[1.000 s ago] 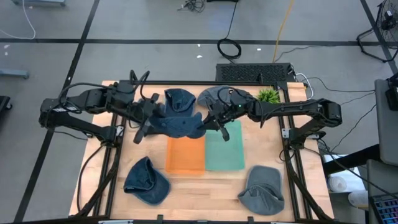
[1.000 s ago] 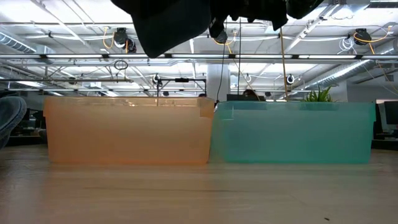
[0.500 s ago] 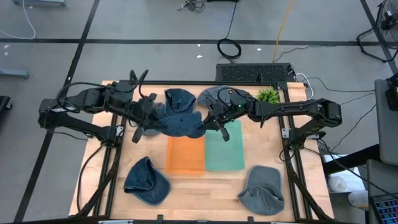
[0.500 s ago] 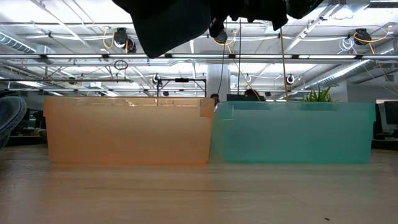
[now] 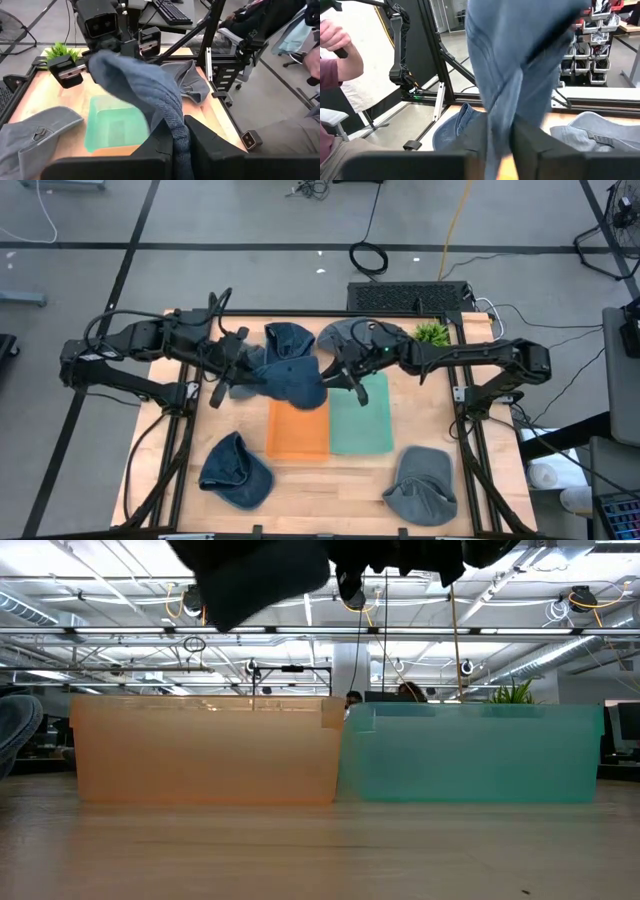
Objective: Pick & Place hat
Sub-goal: Put the top right blue cap into the orange bin
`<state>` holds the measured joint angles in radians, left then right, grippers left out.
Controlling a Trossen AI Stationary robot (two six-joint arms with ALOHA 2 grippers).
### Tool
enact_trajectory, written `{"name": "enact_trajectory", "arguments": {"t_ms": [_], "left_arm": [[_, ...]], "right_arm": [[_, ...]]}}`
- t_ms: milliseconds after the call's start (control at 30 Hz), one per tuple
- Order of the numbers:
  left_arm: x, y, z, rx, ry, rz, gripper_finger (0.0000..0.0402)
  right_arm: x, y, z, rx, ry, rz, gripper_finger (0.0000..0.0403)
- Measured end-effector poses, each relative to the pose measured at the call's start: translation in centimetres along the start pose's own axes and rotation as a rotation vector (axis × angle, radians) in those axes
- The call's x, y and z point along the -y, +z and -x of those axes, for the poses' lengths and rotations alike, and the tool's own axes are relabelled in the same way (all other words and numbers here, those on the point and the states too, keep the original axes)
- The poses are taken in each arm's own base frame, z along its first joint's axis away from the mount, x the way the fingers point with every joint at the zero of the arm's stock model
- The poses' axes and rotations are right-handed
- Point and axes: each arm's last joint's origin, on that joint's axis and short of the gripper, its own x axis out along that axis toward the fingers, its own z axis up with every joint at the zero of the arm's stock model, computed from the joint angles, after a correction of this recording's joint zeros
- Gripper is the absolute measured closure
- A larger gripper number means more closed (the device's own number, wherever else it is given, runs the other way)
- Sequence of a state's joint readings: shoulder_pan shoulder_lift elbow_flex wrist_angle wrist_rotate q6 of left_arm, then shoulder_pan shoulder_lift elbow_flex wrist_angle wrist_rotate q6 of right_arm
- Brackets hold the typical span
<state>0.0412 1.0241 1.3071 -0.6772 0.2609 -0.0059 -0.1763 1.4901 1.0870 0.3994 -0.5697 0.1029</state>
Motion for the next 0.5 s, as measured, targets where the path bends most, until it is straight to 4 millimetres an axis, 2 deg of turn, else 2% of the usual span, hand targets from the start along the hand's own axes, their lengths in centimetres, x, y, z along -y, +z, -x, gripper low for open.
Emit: {"name": "enact_trajectory", "arguments": {"t_ms": [233,367,500], "left_arm": [[-0.4,0.4,0.7,0.013,0.023,0.012,0.0379],[-0.6,0.5,1.1,0.002,0.042,0.023,0.0379],[-0.7,0.7,1.5,-0.001,0.053,0.024,0.0379]], "right_arm": [[-0.6,1.1,2.3,-0.071,-0.122,0.108,0.0218],[-1.2,2.4,3.7,-0.046,-0.266,0.199,0.0189],[-1.7,4.1,5.1,0.014,-0.435,0.292,0.0177]]}}
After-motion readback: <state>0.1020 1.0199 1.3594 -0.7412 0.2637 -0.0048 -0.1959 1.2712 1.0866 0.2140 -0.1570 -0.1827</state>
